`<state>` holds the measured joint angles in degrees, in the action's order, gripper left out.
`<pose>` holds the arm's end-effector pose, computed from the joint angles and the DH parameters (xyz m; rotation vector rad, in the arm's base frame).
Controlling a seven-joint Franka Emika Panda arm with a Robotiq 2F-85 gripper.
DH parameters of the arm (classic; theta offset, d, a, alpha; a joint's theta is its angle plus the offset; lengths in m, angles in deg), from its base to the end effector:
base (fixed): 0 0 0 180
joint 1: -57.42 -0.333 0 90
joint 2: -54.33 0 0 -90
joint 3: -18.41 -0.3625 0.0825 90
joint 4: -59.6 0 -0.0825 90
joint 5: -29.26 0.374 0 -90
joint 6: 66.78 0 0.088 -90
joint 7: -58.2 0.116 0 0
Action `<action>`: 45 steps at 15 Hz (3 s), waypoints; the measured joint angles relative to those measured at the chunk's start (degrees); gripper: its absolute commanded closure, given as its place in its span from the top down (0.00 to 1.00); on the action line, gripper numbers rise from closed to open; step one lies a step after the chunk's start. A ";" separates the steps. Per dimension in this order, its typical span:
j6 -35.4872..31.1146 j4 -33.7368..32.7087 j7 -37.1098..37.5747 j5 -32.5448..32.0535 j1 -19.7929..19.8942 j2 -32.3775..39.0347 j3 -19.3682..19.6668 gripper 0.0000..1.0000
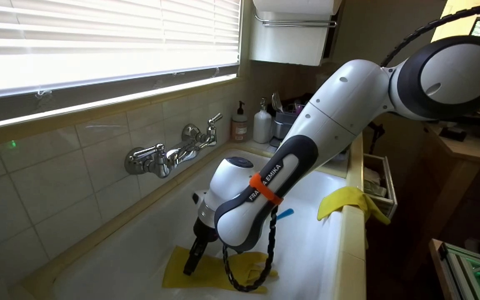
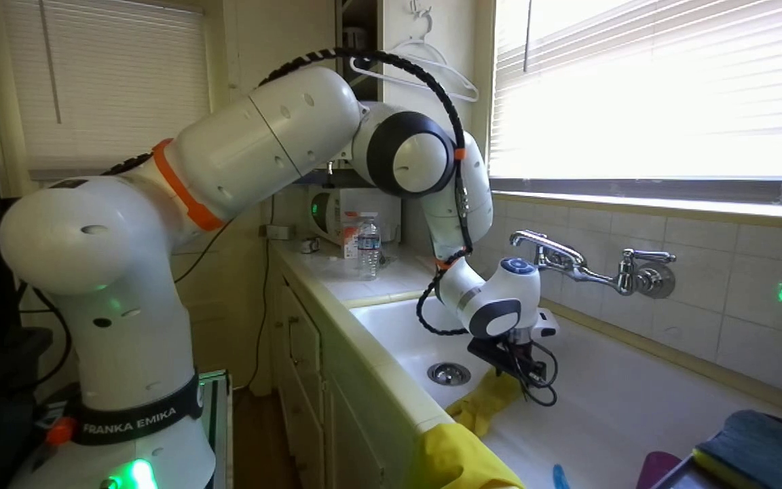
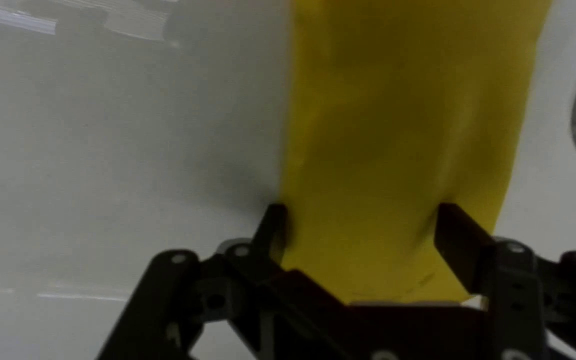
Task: Remove the yellow glove from the sink and hang it over the front of the sink.
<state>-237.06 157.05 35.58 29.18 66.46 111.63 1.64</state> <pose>0.7045 0.0635 0.0897 -2.8714 -0.5279 -0.4896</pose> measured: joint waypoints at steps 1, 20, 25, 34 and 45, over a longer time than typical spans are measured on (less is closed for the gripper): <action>0.07 -0.40 0.00 -0.07 0.12 0.22 -0.07 0.42; 4.77 1.47 -2.05 -1.59 0.68 -4.38 -1.12 0.01; 5.59 7.62 -2.25 -1.64 0.71 -11.26 0.01 0.01; 5.11 19.94 -2.80 -1.64 1.98 -23.09 1.01 0.01; -1.84 36.61 -0.96 -1.44 2.48 -39.57 3.37 0.01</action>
<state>-238.90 193.65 34.62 27.75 68.94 72.06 5.01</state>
